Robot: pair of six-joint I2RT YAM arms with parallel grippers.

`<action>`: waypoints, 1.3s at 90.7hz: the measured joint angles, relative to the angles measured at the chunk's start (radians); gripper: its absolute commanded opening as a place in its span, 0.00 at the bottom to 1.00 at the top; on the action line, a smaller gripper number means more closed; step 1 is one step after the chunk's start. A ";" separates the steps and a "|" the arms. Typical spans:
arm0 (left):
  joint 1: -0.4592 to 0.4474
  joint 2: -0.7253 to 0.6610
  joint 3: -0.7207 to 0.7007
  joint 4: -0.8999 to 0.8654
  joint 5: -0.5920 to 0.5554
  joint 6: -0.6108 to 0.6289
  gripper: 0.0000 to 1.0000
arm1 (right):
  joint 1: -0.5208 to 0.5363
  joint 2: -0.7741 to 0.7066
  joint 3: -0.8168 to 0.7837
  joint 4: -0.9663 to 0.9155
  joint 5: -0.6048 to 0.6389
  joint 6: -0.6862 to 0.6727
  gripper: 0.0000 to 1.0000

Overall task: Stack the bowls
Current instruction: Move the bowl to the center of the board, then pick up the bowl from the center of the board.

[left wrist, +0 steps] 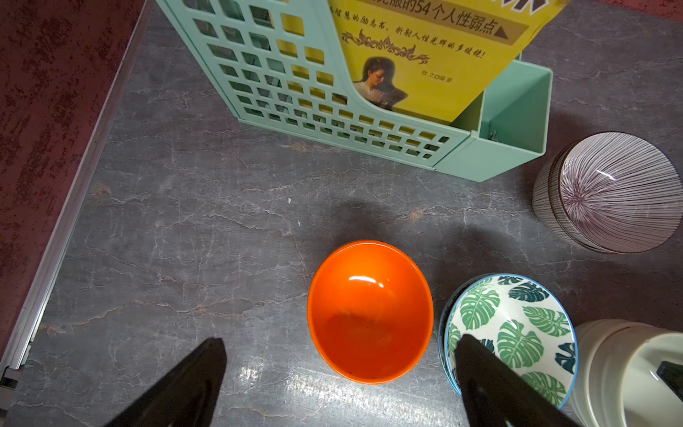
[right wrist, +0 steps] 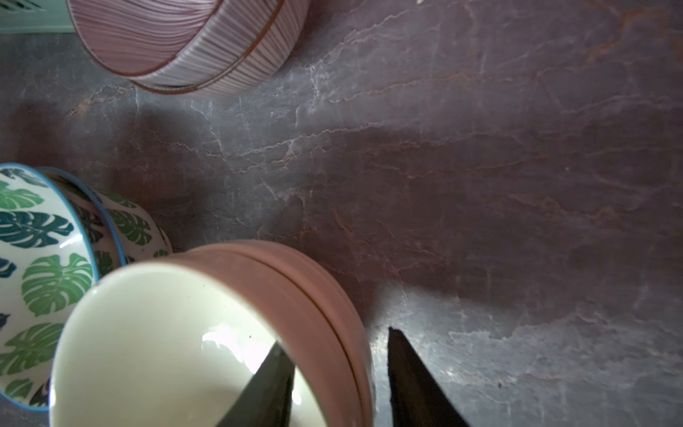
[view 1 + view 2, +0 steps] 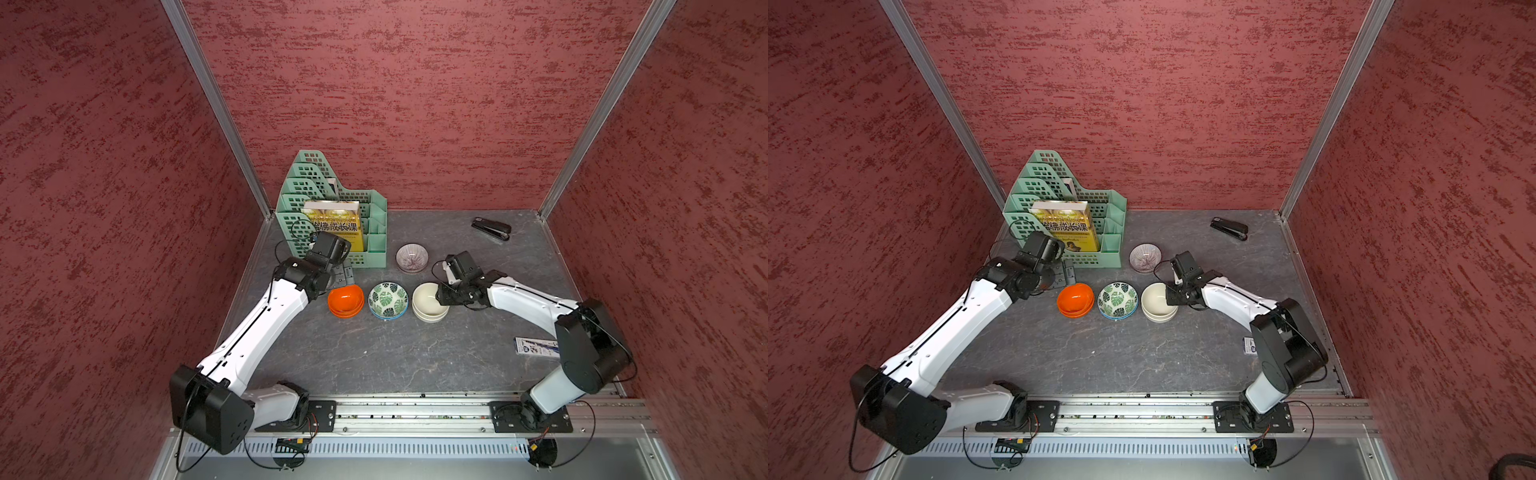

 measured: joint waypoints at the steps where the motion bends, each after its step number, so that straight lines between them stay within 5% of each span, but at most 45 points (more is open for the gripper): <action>1: 0.000 0.000 0.000 0.000 0.000 0.000 1.00 | 0.000 -0.004 0.000 -0.002 0.003 0.000 0.52; 30: 0.000 -0.002 0.000 0.000 0.000 0.002 1.00 | -0.001 -0.105 0.150 -0.048 0.071 -0.011 0.58; 72: 0.000 0.013 0.023 -0.008 0.002 0.002 1.00 | -0.008 0.335 0.476 0.023 0.151 0.002 0.61; 118: 0.011 0.024 0.029 -0.012 -0.001 0.008 1.00 | -0.050 0.502 0.607 0.031 0.154 0.039 0.58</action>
